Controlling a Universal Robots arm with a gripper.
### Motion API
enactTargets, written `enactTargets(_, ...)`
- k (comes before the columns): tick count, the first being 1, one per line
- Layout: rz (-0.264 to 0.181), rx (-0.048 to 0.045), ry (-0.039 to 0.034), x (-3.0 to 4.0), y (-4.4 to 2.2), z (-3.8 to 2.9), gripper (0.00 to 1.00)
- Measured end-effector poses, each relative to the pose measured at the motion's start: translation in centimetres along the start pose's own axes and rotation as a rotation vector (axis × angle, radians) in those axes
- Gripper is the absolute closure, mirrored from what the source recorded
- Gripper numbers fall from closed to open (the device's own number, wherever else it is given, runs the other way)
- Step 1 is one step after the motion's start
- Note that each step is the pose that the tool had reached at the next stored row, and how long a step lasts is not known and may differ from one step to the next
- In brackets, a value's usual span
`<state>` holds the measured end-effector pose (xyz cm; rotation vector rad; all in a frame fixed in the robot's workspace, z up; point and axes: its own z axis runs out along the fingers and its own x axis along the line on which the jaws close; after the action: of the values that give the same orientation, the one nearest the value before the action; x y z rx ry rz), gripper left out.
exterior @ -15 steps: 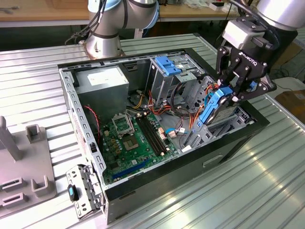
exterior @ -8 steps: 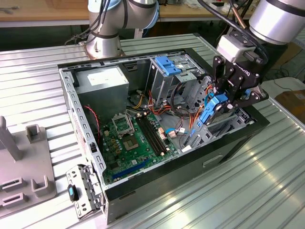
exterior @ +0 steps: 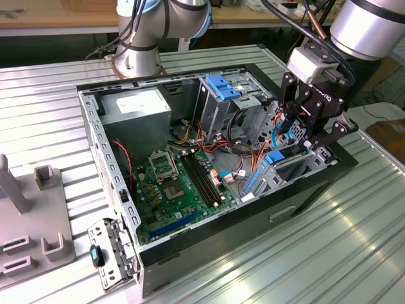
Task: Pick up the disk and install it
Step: 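Insert the disk into the insertion slot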
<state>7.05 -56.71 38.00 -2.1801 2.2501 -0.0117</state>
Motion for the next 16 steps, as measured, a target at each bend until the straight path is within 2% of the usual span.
enactTargets(4, 0.0, 0.0, -0.0002, -0.02, -0.27, 0.02, 0.5)
enactTargets(7, 0.0, 0.0, 0.0, -0.22, -1.39, 0.05, 0.5)
enactTargets(16, 0.0, 0.0, 0.0, -0.42, -1.46, 0.24, 0.5)
